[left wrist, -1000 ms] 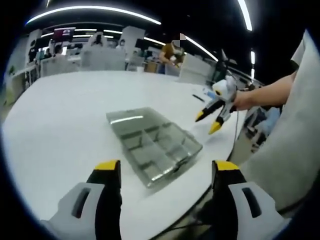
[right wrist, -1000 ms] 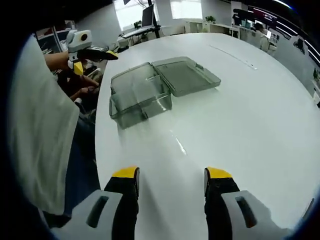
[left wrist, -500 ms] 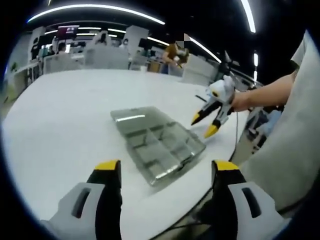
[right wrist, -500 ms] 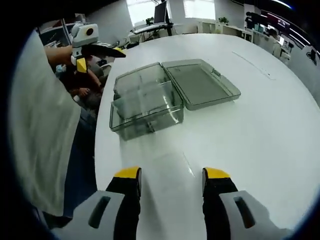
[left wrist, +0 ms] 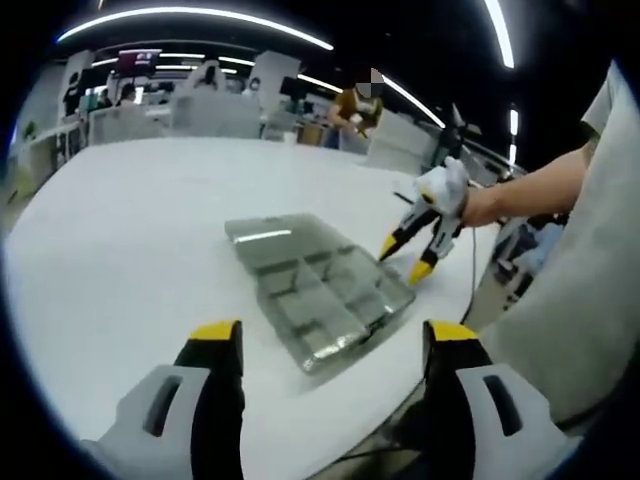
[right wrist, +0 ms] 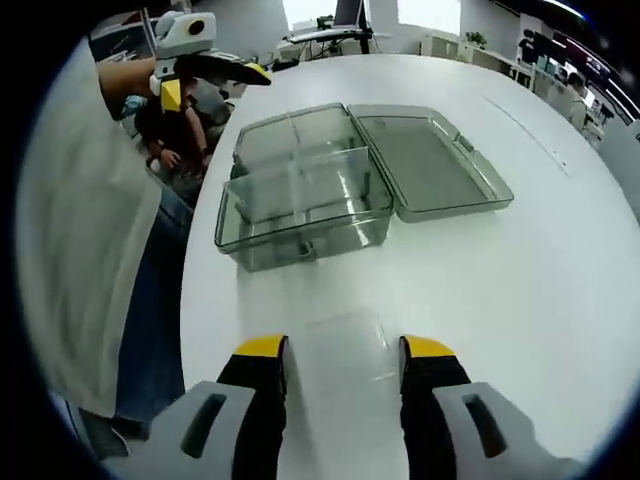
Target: Insert the divider into the dual guide fixture by aligning both edges with the guide slots and pushing it downward to the bottom, including one-sided entry, uneven engagement, binding, and posture correction.
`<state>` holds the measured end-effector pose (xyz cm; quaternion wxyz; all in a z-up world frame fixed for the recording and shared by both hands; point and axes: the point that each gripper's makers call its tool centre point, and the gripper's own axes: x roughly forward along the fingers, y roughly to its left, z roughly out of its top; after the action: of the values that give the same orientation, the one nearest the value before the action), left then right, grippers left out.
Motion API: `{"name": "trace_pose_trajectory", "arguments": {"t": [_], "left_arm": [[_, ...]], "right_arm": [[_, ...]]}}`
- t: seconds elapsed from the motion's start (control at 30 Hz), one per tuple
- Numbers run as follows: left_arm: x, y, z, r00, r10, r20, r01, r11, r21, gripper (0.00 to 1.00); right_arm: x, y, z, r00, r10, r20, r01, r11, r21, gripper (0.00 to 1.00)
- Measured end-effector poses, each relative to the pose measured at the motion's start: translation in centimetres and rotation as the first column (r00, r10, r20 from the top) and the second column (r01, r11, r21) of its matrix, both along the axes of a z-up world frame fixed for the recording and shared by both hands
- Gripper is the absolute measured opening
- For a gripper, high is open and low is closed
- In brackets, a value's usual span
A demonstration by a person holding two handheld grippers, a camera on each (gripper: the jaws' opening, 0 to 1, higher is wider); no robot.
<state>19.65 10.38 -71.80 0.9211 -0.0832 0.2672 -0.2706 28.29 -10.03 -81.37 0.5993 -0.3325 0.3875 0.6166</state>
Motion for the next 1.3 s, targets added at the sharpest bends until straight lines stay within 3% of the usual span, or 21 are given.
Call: {"name": "trace_pose_trajectory", "arguments": {"t": [0.57, 1.07, 1.3], "left_arm": [[0.21, 0.1, -0.32, 1.0, 0.011, -0.012, -0.011, 1.0, -0.011, 0.71], [0.83, -0.09, -0.25, 1.0, 0.008, -0.012, -0.008, 1.0, -0.02, 0.7], [0.96, -0.17, -0.43, 1.0, 0.002, -0.017, -0.003, 1.0, -0.021, 0.7]], "right_arm": [[0.37, -0.05, -0.51, 0.991, 0.11, 0.071, -0.105, 0.992, -0.075, 0.34], [0.35, 0.09, -0.52, 0.985, 0.159, 0.064, -0.149, 0.979, -0.14, 0.3], [0.62, 0.18, -0.47, 0.991, 0.129, 0.039, -0.12, 0.978, -0.173, 0.25]]}}
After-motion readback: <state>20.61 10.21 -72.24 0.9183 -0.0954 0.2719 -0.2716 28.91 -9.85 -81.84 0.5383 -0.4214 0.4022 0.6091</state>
